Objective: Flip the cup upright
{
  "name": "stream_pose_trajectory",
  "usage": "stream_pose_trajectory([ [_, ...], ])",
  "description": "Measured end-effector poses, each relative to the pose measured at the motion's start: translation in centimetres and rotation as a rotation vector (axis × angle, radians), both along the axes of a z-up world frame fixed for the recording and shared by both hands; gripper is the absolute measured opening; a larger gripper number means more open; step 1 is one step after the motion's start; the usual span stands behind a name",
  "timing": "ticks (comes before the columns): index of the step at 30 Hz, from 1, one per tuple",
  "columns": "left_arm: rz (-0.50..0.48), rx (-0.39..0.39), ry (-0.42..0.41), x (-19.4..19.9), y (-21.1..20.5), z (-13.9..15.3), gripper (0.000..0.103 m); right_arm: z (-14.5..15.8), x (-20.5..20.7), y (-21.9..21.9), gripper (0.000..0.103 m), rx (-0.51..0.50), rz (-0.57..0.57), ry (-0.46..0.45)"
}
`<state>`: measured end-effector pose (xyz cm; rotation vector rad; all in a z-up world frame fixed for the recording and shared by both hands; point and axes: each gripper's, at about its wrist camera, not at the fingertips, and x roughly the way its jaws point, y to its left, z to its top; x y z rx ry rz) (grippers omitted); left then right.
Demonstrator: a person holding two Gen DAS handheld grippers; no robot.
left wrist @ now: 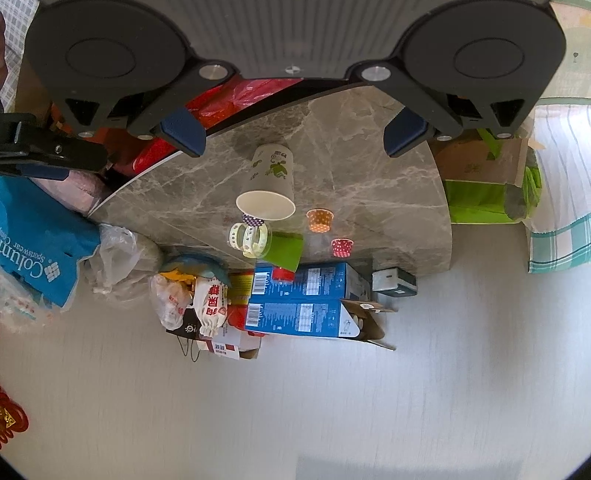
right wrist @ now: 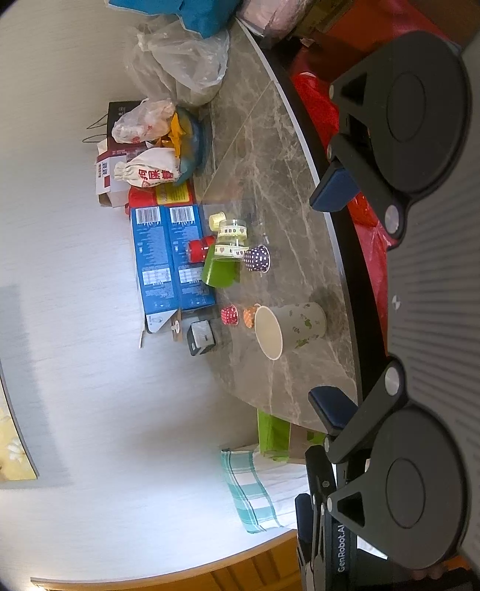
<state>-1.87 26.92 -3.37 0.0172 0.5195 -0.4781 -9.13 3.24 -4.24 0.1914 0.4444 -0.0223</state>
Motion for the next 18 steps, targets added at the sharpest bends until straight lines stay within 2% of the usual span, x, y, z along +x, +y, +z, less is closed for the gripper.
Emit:
stream_pose_trajectory([
  [18,-0.017,-0.014,-0.02,-0.21,0.14,0.58,0.103,0.5,0.24,0.34,0.102,-0.033,0.017,0.006],
])
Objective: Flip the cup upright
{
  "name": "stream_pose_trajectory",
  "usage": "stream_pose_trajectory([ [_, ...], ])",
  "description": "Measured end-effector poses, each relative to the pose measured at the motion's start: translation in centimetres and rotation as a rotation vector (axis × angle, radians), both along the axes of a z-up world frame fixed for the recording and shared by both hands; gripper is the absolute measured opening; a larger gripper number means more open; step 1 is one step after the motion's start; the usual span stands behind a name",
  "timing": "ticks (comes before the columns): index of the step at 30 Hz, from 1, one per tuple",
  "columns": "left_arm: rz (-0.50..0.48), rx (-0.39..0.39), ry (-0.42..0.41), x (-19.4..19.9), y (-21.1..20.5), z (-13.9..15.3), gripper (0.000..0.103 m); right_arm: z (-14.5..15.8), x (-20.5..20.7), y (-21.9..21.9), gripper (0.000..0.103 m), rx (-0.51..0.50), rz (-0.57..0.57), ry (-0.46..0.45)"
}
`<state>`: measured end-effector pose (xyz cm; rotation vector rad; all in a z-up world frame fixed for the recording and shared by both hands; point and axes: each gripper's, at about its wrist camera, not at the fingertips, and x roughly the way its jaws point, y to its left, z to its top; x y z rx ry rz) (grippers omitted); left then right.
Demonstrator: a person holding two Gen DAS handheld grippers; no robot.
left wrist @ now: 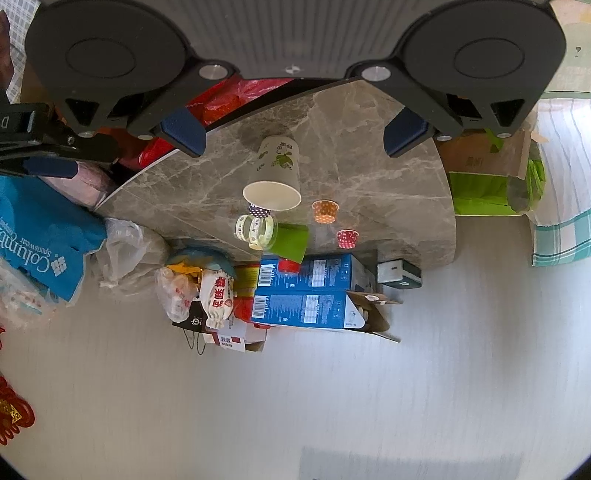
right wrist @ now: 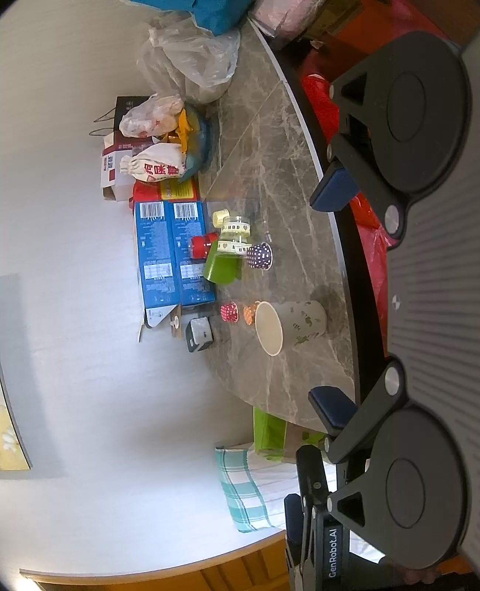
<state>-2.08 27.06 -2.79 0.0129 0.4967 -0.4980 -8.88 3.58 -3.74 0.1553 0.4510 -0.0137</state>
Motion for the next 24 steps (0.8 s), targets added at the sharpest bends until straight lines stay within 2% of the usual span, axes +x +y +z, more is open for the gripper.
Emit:
stream_pose_trajectory([
  [24,-0.005,0.016,0.003,0.97,-0.69,-0.01,0.103,0.0,0.86,0.31,0.102,-0.017,0.011,0.011],
])
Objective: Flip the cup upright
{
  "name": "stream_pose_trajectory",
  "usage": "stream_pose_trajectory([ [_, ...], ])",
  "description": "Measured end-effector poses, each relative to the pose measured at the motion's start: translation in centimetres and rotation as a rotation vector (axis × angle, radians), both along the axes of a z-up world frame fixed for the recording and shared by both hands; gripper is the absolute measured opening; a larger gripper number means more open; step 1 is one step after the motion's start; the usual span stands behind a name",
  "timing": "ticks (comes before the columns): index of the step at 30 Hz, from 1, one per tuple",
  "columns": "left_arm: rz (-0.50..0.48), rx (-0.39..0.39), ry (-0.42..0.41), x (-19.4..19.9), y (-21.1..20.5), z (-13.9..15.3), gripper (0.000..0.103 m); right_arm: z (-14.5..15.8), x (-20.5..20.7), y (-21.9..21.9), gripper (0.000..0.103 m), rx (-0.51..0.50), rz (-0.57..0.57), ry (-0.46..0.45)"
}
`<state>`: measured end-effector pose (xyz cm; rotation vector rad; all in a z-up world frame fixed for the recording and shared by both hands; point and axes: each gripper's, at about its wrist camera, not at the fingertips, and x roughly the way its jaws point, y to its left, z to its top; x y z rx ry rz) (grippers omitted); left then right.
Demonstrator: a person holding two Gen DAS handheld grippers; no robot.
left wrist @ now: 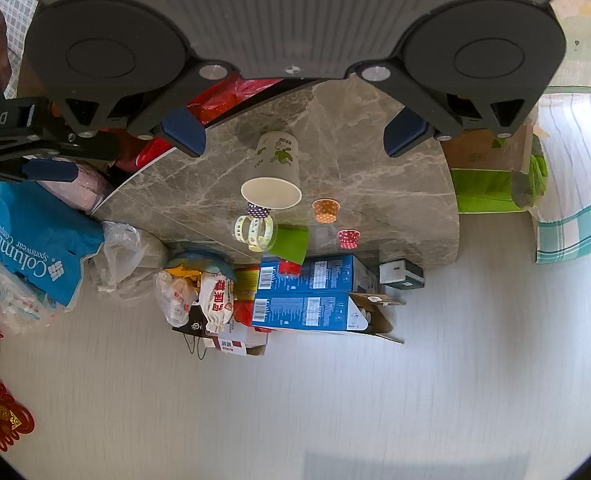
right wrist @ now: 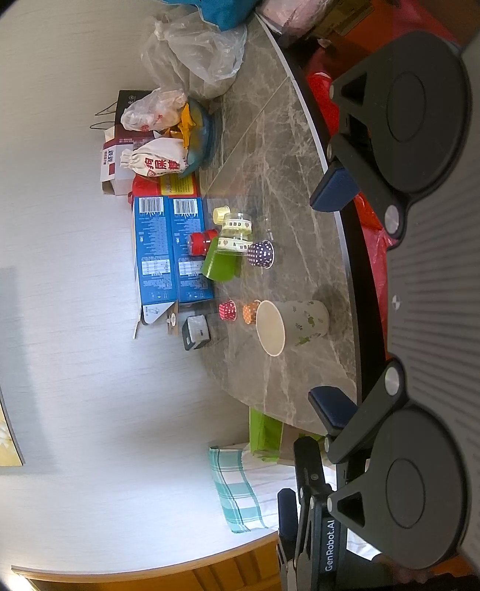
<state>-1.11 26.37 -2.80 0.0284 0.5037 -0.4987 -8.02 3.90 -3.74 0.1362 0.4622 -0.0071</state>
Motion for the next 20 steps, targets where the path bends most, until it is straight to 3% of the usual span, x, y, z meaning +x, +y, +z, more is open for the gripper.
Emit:
stream_pose_trajectory([
  [20,0.009,0.008,-0.016,0.8,-0.5,-0.3,0.103,-0.8,1.3,-0.7,0.102,0.019,0.01,0.022],
])
